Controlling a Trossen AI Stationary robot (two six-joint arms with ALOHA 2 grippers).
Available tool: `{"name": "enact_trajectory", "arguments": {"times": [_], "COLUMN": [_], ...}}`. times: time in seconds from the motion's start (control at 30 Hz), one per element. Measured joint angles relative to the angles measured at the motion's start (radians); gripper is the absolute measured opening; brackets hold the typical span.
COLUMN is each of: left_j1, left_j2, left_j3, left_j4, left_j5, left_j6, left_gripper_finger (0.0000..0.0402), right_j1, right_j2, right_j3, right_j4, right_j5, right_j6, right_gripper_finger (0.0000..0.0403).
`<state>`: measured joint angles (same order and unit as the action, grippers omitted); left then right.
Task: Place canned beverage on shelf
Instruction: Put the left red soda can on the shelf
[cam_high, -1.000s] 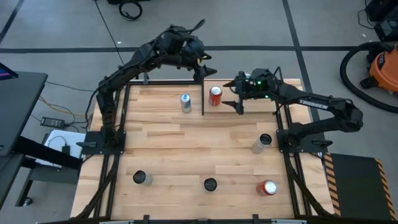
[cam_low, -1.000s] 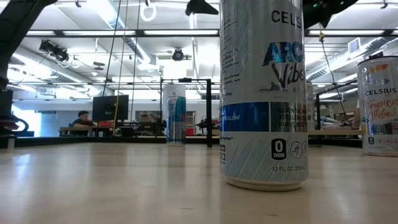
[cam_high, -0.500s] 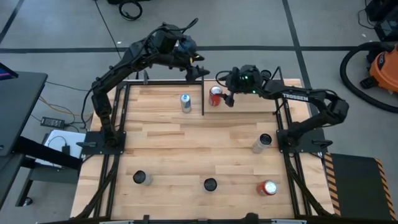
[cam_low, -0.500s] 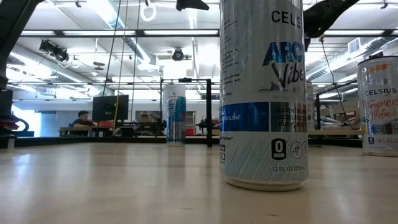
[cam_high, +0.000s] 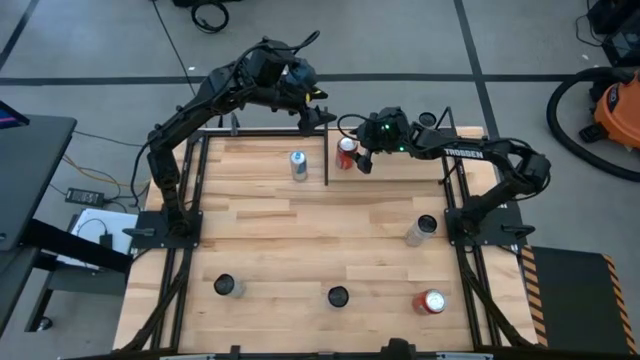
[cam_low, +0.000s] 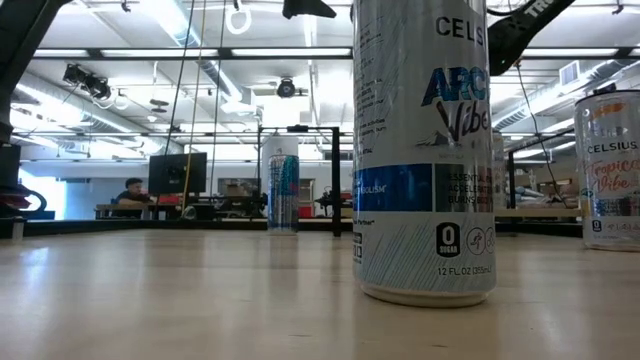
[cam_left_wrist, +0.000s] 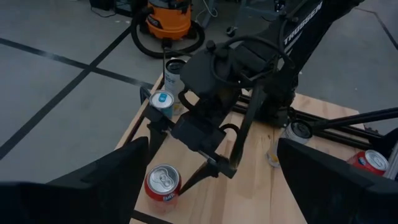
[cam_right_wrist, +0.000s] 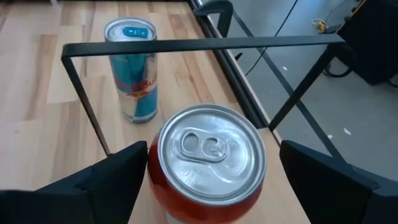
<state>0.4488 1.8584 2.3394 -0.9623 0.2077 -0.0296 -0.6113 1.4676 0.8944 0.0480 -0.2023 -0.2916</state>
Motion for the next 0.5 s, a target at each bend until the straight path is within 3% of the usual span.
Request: {"name": "enact_trajectory", "arguments": {"times": [0.37,0.5], "left_j1": [0.0,0.0], "left_j2": [0.0,0.0], "left_j3": [0.0,0.0], "left_j4": [-0.002,-0.002], "left_j5": [0.0,0.0], "left_j6": [0.021,0.021], "left_gripper_finger": [0.0357,0.0357], "right_j1": [0.018,0.02], "right_j2": [-0.001,-0.012], "right_j3": [0.003,0.002], "right_j4": [-0.021,-0.024], "right_j5": [0.005,0.051], "right_j6": [0.053,0.114], "right_gripper_finger": [0.0272,0.0256]}}
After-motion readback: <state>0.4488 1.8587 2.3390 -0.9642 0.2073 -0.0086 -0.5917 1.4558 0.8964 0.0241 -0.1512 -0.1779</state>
